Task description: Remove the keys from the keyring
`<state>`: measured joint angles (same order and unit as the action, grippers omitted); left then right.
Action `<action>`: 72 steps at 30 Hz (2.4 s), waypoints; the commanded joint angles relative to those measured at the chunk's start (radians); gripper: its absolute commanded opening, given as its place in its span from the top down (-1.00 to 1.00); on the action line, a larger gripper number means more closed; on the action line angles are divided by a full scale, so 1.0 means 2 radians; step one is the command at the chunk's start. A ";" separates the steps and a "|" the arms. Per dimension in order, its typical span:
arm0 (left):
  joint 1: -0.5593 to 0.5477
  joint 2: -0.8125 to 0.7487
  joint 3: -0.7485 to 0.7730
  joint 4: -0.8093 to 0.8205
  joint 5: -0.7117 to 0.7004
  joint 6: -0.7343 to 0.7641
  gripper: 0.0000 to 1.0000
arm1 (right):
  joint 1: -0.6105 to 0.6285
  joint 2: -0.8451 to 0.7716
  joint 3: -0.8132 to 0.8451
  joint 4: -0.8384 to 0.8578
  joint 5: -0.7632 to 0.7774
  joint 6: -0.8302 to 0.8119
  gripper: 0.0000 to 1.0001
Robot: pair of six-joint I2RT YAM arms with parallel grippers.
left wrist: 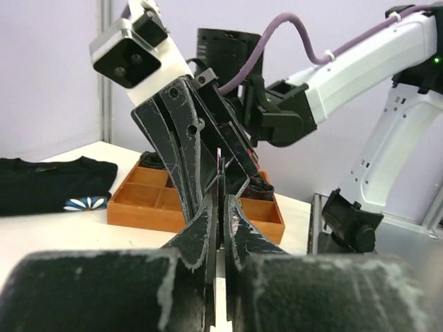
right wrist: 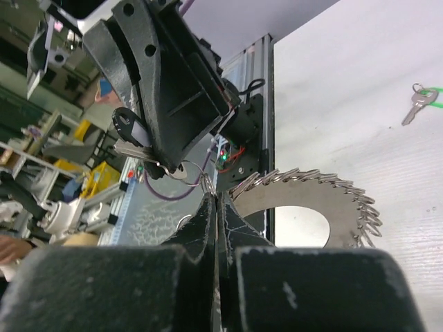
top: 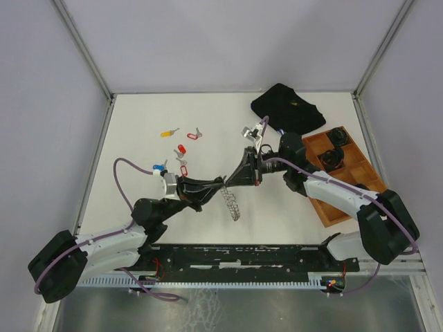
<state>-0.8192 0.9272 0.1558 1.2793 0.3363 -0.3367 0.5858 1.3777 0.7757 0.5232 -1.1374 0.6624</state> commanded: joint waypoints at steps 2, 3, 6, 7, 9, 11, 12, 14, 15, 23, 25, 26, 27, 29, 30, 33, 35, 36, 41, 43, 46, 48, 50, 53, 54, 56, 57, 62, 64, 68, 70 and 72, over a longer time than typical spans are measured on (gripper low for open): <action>-0.004 0.008 -0.001 0.079 -0.035 0.015 0.94 | -0.017 0.013 -0.026 0.161 0.099 0.143 1.00; -0.003 0.010 0.000 0.080 -0.043 0.015 0.94 | -0.018 0.014 -0.030 0.157 0.118 0.159 1.00; -0.003 0.016 0.003 0.073 -0.069 0.012 0.94 | -0.019 0.013 -0.028 0.097 0.175 0.208 1.00; -0.003 0.018 0.005 0.069 -0.075 0.010 0.94 | -0.020 0.013 -0.020 0.062 0.189 0.210 1.00; -0.003 0.022 0.010 0.062 -0.083 0.006 0.94 | -0.020 0.015 -0.022 0.056 0.195 0.219 1.00; -0.003 0.023 0.015 0.054 -0.092 0.004 0.94 | -0.020 0.016 -0.024 0.071 0.193 0.218 1.00; -0.003 0.021 0.018 0.048 -0.094 0.003 0.94 | -0.020 0.016 -0.022 0.070 0.190 0.210 1.00; -0.002 0.015 0.025 0.024 -0.097 0.002 0.94 | -0.021 0.016 -0.017 0.069 0.178 0.189 1.00; -0.002 0.010 0.030 0.009 -0.096 0.002 0.94 | -0.021 0.015 -0.015 0.070 0.174 0.181 1.00; -0.001 -0.024 0.058 -0.076 -0.084 0.005 0.94 | -0.021 0.014 -0.010 0.092 0.145 0.150 0.66; -0.001 -0.029 0.062 -0.091 -0.077 0.009 0.94 | -0.021 0.014 -0.007 0.097 0.135 0.142 0.62; -0.001 -0.033 0.064 -0.098 -0.074 0.010 0.94 | -0.021 0.013 -0.005 0.097 0.129 0.136 0.59; -0.001 -0.038 0.066 -0.109 -0.071 0.012 0.94 | -0.021 0.011 -0.002 0.096 0.123 0.129 0.53; -0.001 -0.050 0.069 -0.125 -0.061 0.016 0.94 | -0.022 0.007 0.006 0.085 0.101 0.105 0.41; -0.001 -0.056 0.071 -0.135 -0.056 0.019 0.94 | -0.022 0.005 0.015 0.076 0.081 0.087 0.35; -0.001 -0.076 0.080 -0.180 -0.030 0.030 0.94 | -0.024 -0.009 0.042 0.021 0.015 -0.007 0.23; 0.000 -0.087 0.087 -0.207 -0.007 0.037 0.94 | -0.024 -0.030 0.067 -0.090 -0.018 -0.133 0.15; 0.000 -0.092 0.090 -0.220 0.004 0.039 0.94 | -0.024 -0.039 0.083 -0.194 -0.029 -0.214 0.11; 0.000 -0.109 0.101 -0.252 0.050 0.046 0.94 | -0.023 -0.053 0.170 -0.560 -0.046 -0.636 -0.09; 0.000 -0.106 0.102 -0.249 0.071 0.044 0.94 | -0.023 -0.064 0.160 -0.580 -0.064 -0.700 -0.18; 0.000 -0.085 0.112 -0.237 0.106 0.034 0.94 | -0.022 -0.063 0.161 -0.665 -0.096 -0.848 -0.29; 0.000 -0.068 0.118 -0.224 0.129 0.024 0.94 | -0.020 -0.060 0.165 -0.699 -0.102 -0.893 -0.33; 0.000 -0.053 0.121 -0.204 0.146 0.015 0.94 | -0.020 -0.059 0.166 -0.703 -0.105 -0.897 -0.33; 0.000 -0.032 0.126 -0.180 0.167 0.006 0.94 | -0.019 -0.057 0.166 -0.703 -0.112 -0.896 -0.33; 0.000 -0.025 0.128 -0.174 0.172 0.003 0.94 | -0.019 -0.056 0.167 -0.703 -0.114 -0.893 -0.32; 0.000 -0.014 0.132 -0.164 0.181 -0.003 0.94 | -0.019 -0.052 0.169 -0.703 -0.119 -0.888 -0.30; 0.000 -0.010 0.134 -0.159 0.184 -0.005 0.94 | -0.019 -0.049 0.171 -0.703 -0.124 -0.886 -0.29; 0.000 0.004 0.136 -0.141 0.193 -0.014 0.94 | -0.020 -0.033 0.179 -0.716 -0.137 -0.887 -0.19; 0.000 0.008 0.137 -0.134 0.196 -0.018 0.94 | -0.019 -0.028 0.187 -0.736 -0.138 -0.905 -0.15; 0.000 0.013 0.136 -0.126 0.200 -0.022 0.94 | -0.020 -0.020 0.204 -0.784 -0.149 -0.947 -0.13; -0.001 0.016 0.135 -0.123 0.203 -0.024 0.94 | -0.022 -0.015 0.215 -0.815 -0.152 -0.975 -0.12; -0.001 0.018 0.135 -0.121 0.204 -0.027 0.94 | -0.023 -0.006 0.227 -0.855 -0.155 -1.012 -0.12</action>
<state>-0.8204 0.9585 0.3809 0.9398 0.7185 -0.3485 0.5430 1.3434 1.1587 -1.0252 -1.3640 -1.2011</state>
